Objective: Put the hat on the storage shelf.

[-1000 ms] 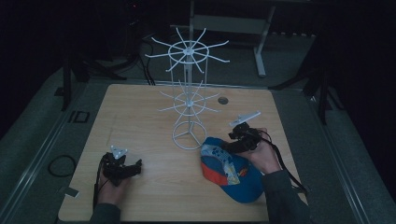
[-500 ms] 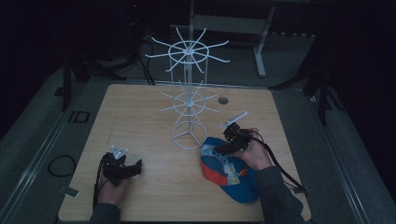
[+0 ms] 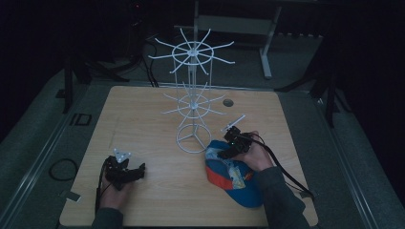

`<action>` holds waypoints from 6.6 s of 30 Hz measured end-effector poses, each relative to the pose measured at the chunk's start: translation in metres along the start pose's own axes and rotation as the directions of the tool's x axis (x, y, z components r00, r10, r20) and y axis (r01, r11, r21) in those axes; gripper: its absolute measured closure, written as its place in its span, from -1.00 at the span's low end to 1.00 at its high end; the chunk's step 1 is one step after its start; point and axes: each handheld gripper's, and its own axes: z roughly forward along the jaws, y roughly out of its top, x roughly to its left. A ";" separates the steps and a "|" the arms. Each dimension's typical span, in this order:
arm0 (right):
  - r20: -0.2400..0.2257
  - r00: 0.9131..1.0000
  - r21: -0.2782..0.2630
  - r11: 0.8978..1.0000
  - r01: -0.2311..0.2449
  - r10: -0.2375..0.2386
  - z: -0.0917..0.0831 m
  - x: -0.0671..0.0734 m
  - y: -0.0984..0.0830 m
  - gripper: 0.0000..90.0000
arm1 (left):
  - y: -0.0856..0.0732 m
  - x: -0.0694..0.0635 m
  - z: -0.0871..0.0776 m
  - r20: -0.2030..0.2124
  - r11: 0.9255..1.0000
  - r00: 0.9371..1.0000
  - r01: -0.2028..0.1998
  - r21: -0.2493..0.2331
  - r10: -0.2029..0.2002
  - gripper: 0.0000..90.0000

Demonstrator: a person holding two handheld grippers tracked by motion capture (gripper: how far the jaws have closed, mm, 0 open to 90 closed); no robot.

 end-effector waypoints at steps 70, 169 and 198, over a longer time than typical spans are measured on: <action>0.005 0.993 -0.190 0.975 0.114 -0.115 -0.073 0.018 -0.027 0.96 | 0.000 0.000 0.000 0.001 1.000 1.000 0.003 -0.006 -0.003 -0.67; 0.082 0.993 -0.408 0.906 0.115 -0.089 -0.158 0.012 -0.032 0.97 | 0.000 0.000 0.000 0.001 1.000 1.000 0.003 -0.004 -0.003 -0.67; 0.099 0.992 -0.454 0.883 0.119 -0.083 -0.175 0.011 -0.028 0.97 | 0.000 0.000 0.000 0.001 1.000 1.000 0.002 -0.002 -0.002 -0.67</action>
